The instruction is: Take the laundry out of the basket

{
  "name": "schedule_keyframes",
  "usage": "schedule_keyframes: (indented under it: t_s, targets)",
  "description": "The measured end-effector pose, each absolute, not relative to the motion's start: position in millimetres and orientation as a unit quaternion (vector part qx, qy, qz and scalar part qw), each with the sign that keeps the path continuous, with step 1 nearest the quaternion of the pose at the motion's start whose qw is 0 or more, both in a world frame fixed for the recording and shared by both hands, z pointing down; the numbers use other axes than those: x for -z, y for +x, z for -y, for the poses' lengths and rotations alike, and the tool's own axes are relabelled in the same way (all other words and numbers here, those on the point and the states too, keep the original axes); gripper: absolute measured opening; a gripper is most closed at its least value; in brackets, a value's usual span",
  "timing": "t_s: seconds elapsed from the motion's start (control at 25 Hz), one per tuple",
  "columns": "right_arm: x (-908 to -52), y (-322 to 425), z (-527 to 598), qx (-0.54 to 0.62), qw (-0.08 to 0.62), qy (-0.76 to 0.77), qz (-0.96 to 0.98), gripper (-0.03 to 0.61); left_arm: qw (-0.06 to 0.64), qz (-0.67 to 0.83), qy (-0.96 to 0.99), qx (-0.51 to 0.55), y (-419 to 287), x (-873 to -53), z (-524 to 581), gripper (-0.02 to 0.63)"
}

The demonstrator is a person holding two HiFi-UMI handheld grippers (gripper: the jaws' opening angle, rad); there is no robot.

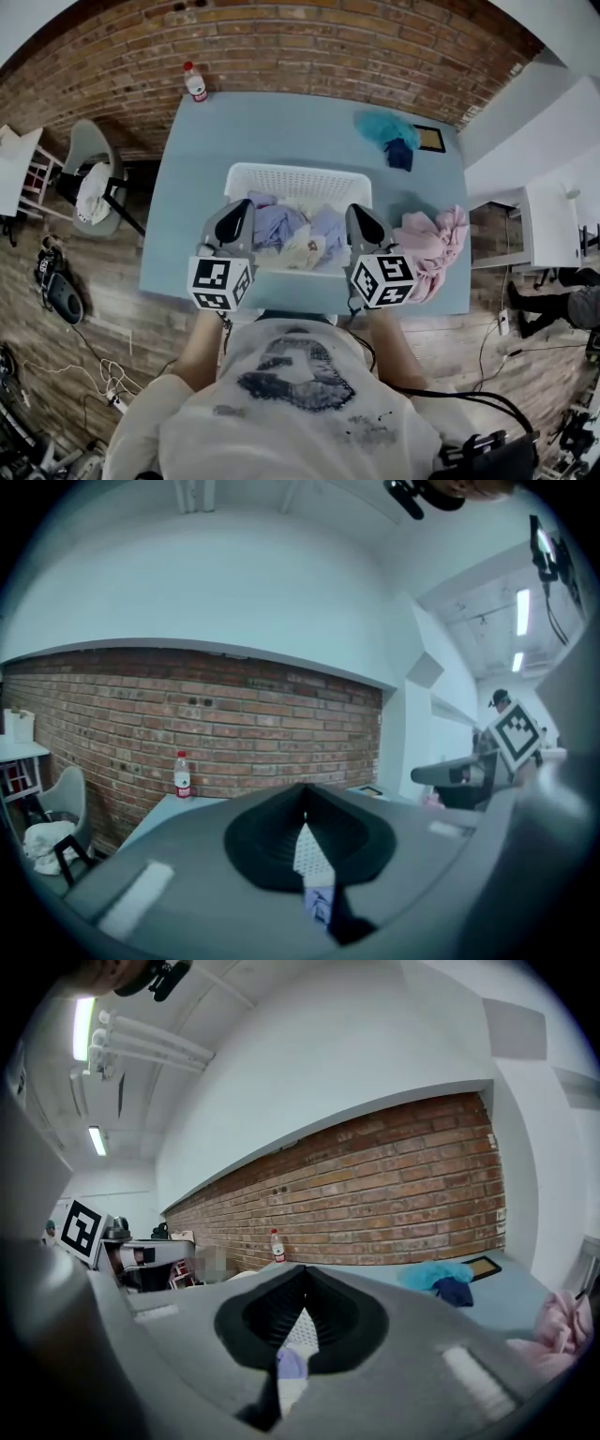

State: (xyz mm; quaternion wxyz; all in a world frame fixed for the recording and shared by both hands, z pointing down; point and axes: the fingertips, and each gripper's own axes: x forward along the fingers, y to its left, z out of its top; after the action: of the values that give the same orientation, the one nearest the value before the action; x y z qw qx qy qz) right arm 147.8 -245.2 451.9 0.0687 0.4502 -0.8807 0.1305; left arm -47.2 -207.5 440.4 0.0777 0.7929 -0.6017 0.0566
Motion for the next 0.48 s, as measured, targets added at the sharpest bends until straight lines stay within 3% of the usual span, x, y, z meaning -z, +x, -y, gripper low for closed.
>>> schedule_keyframes:
  t_s: [0.48]
  targets:
    - [-492.2, 49.8, 248.8, -0.159, 0.176, 0.398, 0.886, 0.0, 0.087, 0.587, 0.803, -0.056, -138.5, -459.7, 216.1, -0.009]
